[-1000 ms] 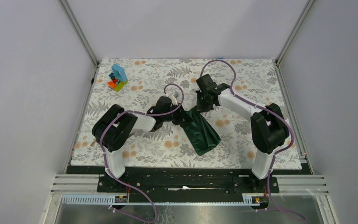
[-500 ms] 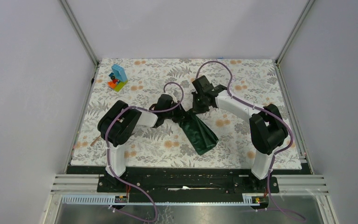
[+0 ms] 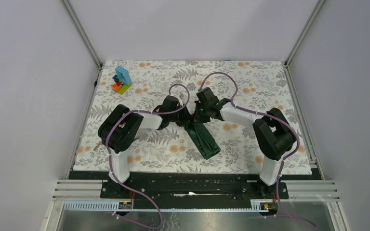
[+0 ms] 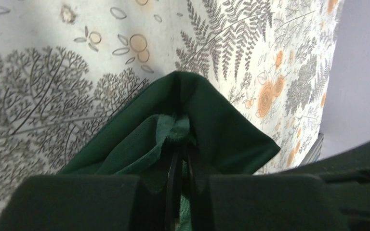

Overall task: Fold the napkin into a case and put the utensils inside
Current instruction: Fold the 2/3-rectangle-folded napkin at the center of the board.

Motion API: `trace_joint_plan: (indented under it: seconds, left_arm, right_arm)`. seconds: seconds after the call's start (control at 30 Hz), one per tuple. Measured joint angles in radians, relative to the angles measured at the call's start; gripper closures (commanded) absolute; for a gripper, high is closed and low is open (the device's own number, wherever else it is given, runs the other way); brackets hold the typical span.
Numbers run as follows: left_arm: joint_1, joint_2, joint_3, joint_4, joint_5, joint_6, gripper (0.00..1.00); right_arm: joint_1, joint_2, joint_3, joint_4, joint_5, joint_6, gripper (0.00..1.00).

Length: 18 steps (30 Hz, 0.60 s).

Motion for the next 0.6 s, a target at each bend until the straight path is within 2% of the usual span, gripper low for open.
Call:
trace_joint_plan:
  seconds: [0.37, 0.6]
  left_arm:
    - [0.026, -0.156, 0.014, -0.282, -0.002, 0.048, 0.87]
    - [0.083, -0.271, 0.014, -0.303, 0.009, 0.088, 0.93]
  right_arm:
    - [0.0, 0.0, -0.051, 0.058, -0.002, -0.012, 1.0]
    - [0.002, 0.0, -0.053, 0.06, -0.003, -0.04, 1.0]
